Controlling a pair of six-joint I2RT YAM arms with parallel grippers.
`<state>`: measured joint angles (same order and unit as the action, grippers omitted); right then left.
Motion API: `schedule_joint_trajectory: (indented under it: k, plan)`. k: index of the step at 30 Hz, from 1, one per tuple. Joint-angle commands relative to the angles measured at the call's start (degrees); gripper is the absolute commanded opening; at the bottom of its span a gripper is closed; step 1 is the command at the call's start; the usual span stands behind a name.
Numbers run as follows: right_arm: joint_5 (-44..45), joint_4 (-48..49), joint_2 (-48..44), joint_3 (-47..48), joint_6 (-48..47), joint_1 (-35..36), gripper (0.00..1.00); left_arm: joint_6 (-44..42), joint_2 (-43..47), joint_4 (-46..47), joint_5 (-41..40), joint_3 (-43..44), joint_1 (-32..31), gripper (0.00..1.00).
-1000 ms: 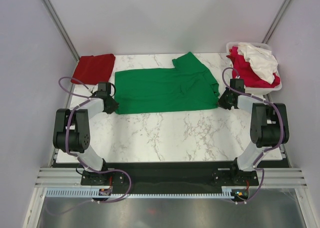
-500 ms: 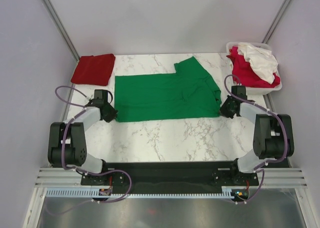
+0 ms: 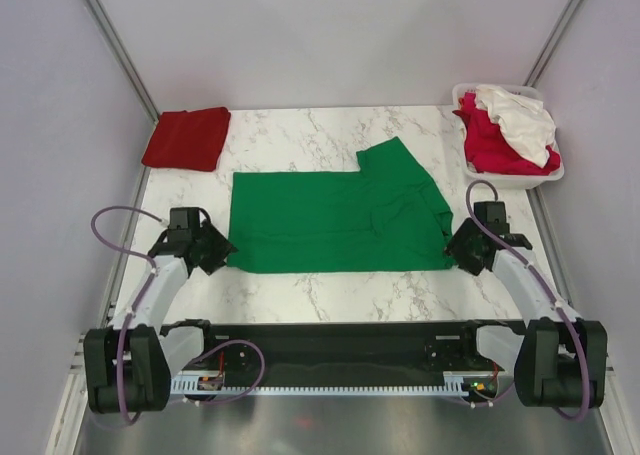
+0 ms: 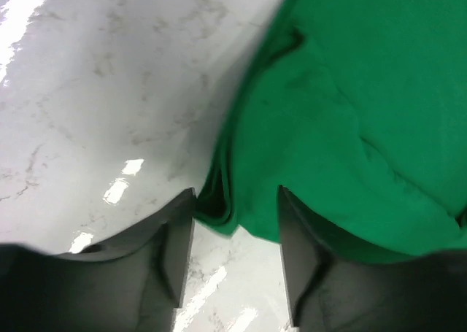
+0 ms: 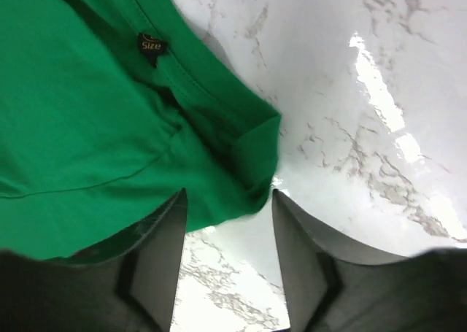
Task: Fold and stack the t-shirts
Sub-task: Fold the tshirt
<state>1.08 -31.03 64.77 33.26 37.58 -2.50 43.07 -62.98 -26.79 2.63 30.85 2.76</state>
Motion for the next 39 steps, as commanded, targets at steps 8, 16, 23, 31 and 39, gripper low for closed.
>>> schedule_joint_trajectory:
  k: [8, 16, 23, 31, 39]
  plan:
    - [2.6, -6.1, -9.3, 15.4, 1.5, -0.1, 0.98, -8.9, 7.5, -13.5, 9.2, 20.7, -0.1, 0.94]
    - [-0.4, -0.3, 22.7, 46.8, -8.5, 10.7, 0.98, -22.2, 8.4, -17.1, 1.2, 25.1, -1.3, 0.94]
    - [3.4, -9.0, 62.3, 88.7, -13.7, 11.7, 0.97, -21.9, 8.8, -15.3, 0.8, 20.7, -1.5, 0.93]
    - [4.4, -8.1, 81.7, 108.7, -16.0, 11.7, 0.88, -21.4, 6.4, -13.9, 2.8, 19.8, -1.5, 0.91]
    - [5.4, -4.0, 84.7, 105.3, -15.1, 11.7, 0.84, -21.4, 6.1, -13.7, 2.8, 19.4, -1.6, 0.9]
